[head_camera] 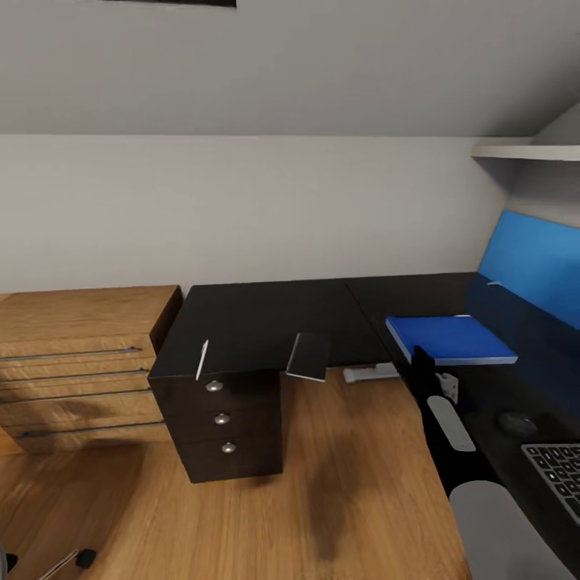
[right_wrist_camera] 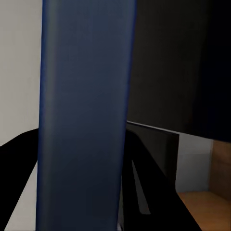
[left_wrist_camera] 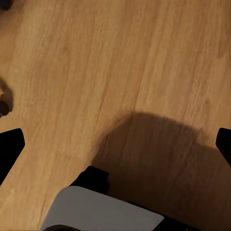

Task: In the bedroom, organize the workspace by keeping the computer under the desk, ensuring the monitor is on the desk, placing the keyboard on the desk next to the monitor, placing the mouse on the desk next to the keyboard, moving the folder from the swivel chair onto the desk next to the mouse, stacking the notebook on top of the folder with the pen on top of the notebook, and positioning the swivel chair next to the desk.

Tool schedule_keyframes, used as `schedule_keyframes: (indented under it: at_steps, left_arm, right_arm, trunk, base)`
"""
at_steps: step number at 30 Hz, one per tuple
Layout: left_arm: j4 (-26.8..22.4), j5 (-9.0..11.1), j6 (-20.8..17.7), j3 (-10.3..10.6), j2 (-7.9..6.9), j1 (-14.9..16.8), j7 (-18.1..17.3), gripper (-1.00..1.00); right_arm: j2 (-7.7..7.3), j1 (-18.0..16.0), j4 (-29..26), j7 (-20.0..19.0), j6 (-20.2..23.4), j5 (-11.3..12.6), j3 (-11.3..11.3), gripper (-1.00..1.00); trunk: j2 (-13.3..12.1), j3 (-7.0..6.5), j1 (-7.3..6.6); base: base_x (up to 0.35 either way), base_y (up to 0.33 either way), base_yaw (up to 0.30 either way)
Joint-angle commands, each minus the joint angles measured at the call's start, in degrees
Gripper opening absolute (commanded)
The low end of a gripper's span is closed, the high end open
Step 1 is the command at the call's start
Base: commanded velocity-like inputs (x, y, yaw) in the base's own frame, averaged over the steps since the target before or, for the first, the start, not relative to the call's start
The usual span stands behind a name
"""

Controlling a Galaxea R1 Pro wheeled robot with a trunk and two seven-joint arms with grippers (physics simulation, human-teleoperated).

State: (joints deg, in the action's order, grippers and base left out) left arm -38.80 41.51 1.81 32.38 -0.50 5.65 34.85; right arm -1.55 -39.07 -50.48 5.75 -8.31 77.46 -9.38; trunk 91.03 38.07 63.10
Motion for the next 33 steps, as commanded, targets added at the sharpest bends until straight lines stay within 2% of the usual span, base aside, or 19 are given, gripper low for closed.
schedule_keyframes:
  at_steps: [1,5,11,14,17,18,24,33]
  left_arm:
    - [0.0,0.4,0.2,0.4,-0.05,0.1,0.4,1.00]
    - [0.0,-0.9,0.2,0.4,-0.03,0.1,0.4,1.00]
    - [0.0,-1.6,0.2,0.3,-0.03,0.1,0.4,1.00]
    - [0.0,-1.7,0.2,0.3,-0.03,0.1,0.4,1.00]
    - [-1.0,-1.6,1.2,0.3,0.52,0.1,0.5,1.00]
    - [-1.3,-1.6,1.5,0.3,0.59,0.1,0.5,1.00]
    - [-2.1,-1.7,3.4,0.4,1.20,0.1,0.2,1.00]
    - [-2.1,-1.7,6.3,0.5,1.32,0.1,0.0,1.00]
  right_arm:
    - [-0.03,0.0,-0.1,0.2,-0.2,0.6,0.1,-1.00]
    - [0.16,0.0,-0.1,0.1,-0.2,0.7,0.1,-1.00]
    - [0.03,0.0,-0.1,-0.3,-0.1,0.7,-0.1,-1.00]
    - [0.00,0.0,-0.2,-0.6,0.1,0.8,-1.3,-1.00]
    - [-0.98,-1.0,0.8,-0.7,1.0,1.7,-1.4,-1.00]
    - [-1.10,-1.3,1.1,-0.7,1.3,1.3,-1.3,-1.00]
    - [0.84,-0.5,0.3,-0.5,0.2,0.0,-1.1,-1.00]
    - [1.08,-0.2,-0.4,-0.8,-0.1,0.0,-1.1,-1.00]
  trunk:
    - [0.0,0.08,0.00]
    - [0.0,0.11,0.00]
    - [0.0,0.12,0.00]
    - [0.0,0.12,0.00]
    - [0.0,0.12,0.00]
    - [0.0,0.12,0.00]
    - [0.0,0.12,0.00]
    - [0.0,0.12,0.00]
  base:
    - [0.040,0.000,-0.026]
    - [0.229,0.000,-0.008]
    - [0.309,0.000,-0.001]
    - [0.269,0.000,0.000]
    - [0.000,0.000,0.000]
    - [0.000,0.000,0.000]
    - [0.000,0.000,0.000]
    - [0.000,0.000,0.000]
